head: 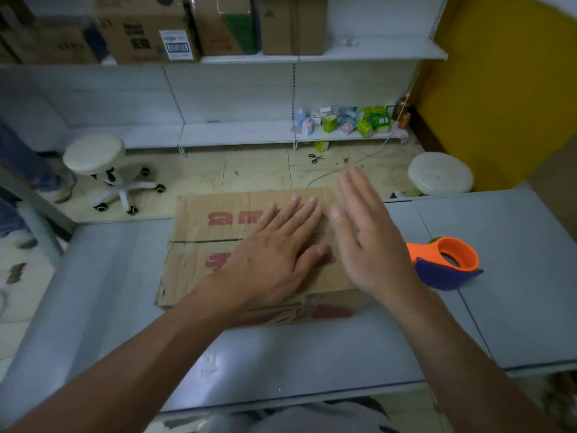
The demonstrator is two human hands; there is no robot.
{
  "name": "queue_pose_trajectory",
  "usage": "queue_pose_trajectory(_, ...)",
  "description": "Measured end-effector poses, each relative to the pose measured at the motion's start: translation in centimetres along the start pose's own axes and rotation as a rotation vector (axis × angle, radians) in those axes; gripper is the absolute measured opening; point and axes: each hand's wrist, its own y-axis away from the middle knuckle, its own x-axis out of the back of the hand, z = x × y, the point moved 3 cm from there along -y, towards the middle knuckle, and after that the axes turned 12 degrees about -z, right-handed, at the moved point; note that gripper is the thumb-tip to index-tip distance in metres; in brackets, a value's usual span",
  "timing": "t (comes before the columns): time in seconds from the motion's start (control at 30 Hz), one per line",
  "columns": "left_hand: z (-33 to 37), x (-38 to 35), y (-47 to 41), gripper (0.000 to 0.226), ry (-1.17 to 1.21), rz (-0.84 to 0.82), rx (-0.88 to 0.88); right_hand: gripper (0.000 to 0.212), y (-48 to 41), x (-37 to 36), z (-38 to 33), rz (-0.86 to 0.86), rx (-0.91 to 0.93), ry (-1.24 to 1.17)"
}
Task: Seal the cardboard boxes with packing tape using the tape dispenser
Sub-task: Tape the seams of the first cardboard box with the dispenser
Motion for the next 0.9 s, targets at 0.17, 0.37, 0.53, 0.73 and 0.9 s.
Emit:
queue_pose_trajectory(0.17, -0.1, -0.9, 0.4, 0.064, -0.01, -0.04, -0.101, 0.066, -2.7, -3.5, 0.4, -0.356, 0.025, 0.284)
queue_pose_trajectory(0.37, -4.4, -0.9, 3.3, 0.067, -0.005, -0.106, 0.001, 0.071, -2.8, -4.2, 0.9, -0.468, -0.026, 0.505)
queue_pose_trajectory(0.53, -8.1, -0.2, 6.6, 0.075, -0.087, -0.159, 0.099, 0.063, -2.6, -4.1, 1.0, -0.472, -0.037, 0.54)
queue_pose_trajectory(0.73, -9.3, -0.2, 8.5, 0.081, -0.105, -0.051, 0.255, 0.055, -2.4, -3.4, 1.1, -0.408, -0.044, 0.418)
queue_pose_trajectory(0.9, -10.1, 0.5, 9.6, 0.086, 0.345, -0.018, 0.5, 0.069, -2.8, -2.5, 1.0, -0.235, -0.106, 0.348)
